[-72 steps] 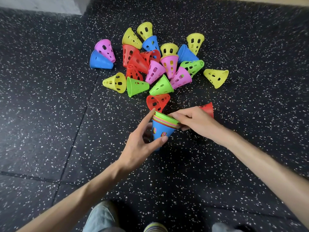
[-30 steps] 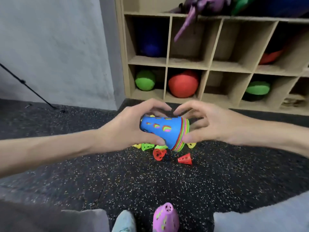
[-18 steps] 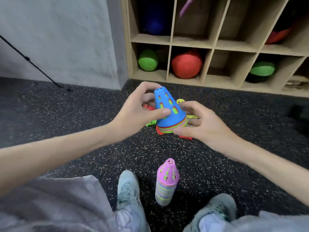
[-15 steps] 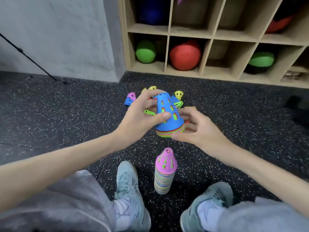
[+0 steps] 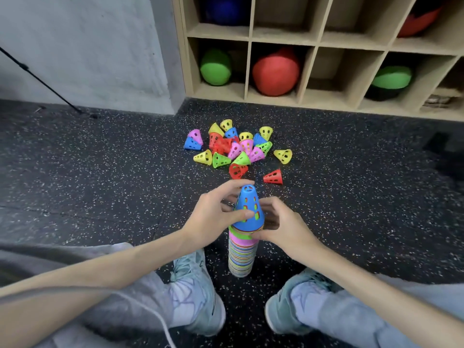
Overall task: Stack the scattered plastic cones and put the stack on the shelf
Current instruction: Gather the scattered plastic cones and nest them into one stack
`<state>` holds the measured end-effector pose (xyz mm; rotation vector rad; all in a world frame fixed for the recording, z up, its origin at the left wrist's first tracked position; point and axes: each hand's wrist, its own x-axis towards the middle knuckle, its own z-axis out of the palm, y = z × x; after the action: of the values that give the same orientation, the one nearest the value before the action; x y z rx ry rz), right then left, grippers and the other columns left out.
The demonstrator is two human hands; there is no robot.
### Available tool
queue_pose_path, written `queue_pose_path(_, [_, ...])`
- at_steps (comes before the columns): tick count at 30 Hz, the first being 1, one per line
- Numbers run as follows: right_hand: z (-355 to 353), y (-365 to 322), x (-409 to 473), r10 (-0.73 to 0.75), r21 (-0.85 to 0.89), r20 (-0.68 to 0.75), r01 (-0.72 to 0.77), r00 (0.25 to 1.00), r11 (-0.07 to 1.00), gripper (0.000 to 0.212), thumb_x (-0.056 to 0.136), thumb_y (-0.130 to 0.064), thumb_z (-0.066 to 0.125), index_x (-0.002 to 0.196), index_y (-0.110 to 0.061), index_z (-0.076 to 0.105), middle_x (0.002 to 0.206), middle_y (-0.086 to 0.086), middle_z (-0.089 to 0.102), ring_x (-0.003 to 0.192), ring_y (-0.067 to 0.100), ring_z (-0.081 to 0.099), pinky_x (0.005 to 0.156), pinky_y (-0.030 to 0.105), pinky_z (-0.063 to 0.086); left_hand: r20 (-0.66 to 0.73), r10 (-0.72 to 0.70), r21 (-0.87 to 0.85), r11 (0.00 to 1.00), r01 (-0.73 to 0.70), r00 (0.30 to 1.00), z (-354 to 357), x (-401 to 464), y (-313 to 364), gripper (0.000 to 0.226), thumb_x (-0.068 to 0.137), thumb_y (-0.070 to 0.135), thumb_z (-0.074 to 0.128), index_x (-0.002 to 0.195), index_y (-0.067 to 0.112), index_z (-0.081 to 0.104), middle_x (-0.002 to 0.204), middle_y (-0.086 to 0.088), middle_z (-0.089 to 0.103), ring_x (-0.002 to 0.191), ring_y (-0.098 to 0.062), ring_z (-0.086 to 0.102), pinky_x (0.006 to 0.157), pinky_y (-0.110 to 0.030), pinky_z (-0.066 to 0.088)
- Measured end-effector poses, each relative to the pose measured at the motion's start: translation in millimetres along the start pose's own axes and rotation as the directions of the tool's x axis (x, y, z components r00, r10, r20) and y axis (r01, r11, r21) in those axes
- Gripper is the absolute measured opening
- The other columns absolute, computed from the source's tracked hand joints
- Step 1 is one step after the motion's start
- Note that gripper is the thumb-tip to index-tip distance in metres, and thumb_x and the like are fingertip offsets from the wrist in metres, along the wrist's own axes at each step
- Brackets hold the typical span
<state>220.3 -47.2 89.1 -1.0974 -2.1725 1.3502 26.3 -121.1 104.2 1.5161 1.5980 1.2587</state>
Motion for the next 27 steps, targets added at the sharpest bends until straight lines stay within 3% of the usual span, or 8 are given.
queue_pose_path(4, [1.4,11.6,-0.6,0.026,-0.041,0.053,-0.024,0.998,0.999,0.063,0.058,-0.048,0.078,0.116,-0.057,0.055,0.132,-0.016,0.065,0.124,-0.001,0.059,0.110,0.042,0.046,0.066,-0.039,0.056,0.998,0.036,0.997,5.5,-6.1,-16.2,0.057,0.083,0.012,0.083,0.131,0.035,0.063,0.114,0.019,0.072,0.112,0.000,0.064,0.089,-0.024,0.055])
queue_pose_path(7, [-6.6,8.7,-1.1,0.038,-0.134,0.081,-0.027,0.996,0.991,0.070,0.069,-0.047,0.079,0.134,-0.039,0.052,0.141,-0.015,0.059,0.132,-0.003,0.050,0.117,0.039,0.038,0.152,-0.044,0.193,0.981,0.014,0.987,5.4,-6.6,-22.1,0.058,0.085,0.025,0.082,0.136,0.037,0.059,0.125,0.023,0.067,0.118,0.009,0.057,0.094,-0.013,0.046])
queue_pose_path(10, [-14.2,2.6,2.4,0.018,-0.181,0.045,-0.009,0.999,0.983,0.057,0.085,-0.033,0.078,0.136,-0.034,0.053,0.142,-0.015,0.058,0.132,-0.001,0.050,0.115,0.038,0.038,0.202,-0.034,0.347,0.937,-0.039,0.979,0.7,-1.3,-20.0,0.053,0.094,0.048,0.067,0.144,0.040,0.050,0.136,0.022,0.060,0.122,0.003,0.053,0.106,-0.027,0.044])
queue_pose_path(12, [-20.8,-6.9,7.8,-0.034,-0.235,0.006,0.034,0.999,0.971,0.049,0.091,-0.036,0.071,0.137,-0.034,0.053,0.142,-0.015,0.057,0.131,0.001,0.050,0.112,0.035,0.040,0.245,0.002,0.452,0.885,-0.116,0.970,-5.9,6.7,-11.5,0.053,0.099,0.060,0.049,0.148,0.039,0.045,0.145,0.019,0.054,0.130,-0.001,0.048,0.110,-0.033,0.042])
queue_pose_path(16, [-42.0,-23.2,26.5,-0.134,-0.408,-0.022,0.113,0.991,0.906,0.043,0.099,-0.043,0.058,0.140,-0.030,0.051,0.140,-0.017,0.053,0.130,0.004,0.046,0.107,0.032,0.039,0.258,0.062,0.623,0.752,-0.215,0.964,-26.9,38.6,11.7,0.055,0.103,0.059,0.034,0.151,0.032,0.043,0.149,0.004,0.052,0.135,-0.013,0.046,0.110,-0.037,0.041])
queue_pose_path(20, [-64.9,-26.4,55.9,-0.167,-0.639,0.029,0.147,0.985,0.755,0.048,0.102,-0.041,0.053,0.146,-0.024,0.046,0.149,-0.008,0.049,0.139,0.012,0.040,0.113,0.036,0.036,0.333,0.169,0.808,0.456,-0.373,0.928,-42.5,87.5,4.7,0.058,0.107,0.054,0.032,0.150,0.019,0.043,0.148,-0.005,0.054,0.130,-0.025,0.054,0.106,-0.040,0.044])
queue_pose_path(23, [-74.3,-14.8,81.8,-0.107,-0.688,0.044,0.108,0.993,0.717,0.050,0.103,-0.039,0.052,0.149,-0.021,0.043,0.153,-0.005,0.045,0.142,0.015,0.038,0.114,0.038,0.034,0.383,0.081,0.876,0.284,-0.389,0.920,-41.4,114.7,-20.7,0.064,0.105,0.060,0.022,0.155,0.022,0.033,0.159,-0.006,0.041,0.140,-0.027,0.047,0.114,-0.047,0.041])
queue_pose_path(27, [-74.6,21.0,118.9,0.012,-0.663,0.067,0.035,0.998,0.748,0.050,0.103,-0.039,0.051,0.150,-0.023,0.042,0.154,-0.004,0.043,0.140,0.019,0.039,0.114,0.040,0.036,0.425,-0.090,0.894,0.201,-0.401,0.901,-26.3,139.2,-68.7,0.064,0.107,0.057,0.025,0.160,0.021,0.022,0.165,-0.009,0.029,0.148,-0.029,0.036,0.118,-0.046,0.035])
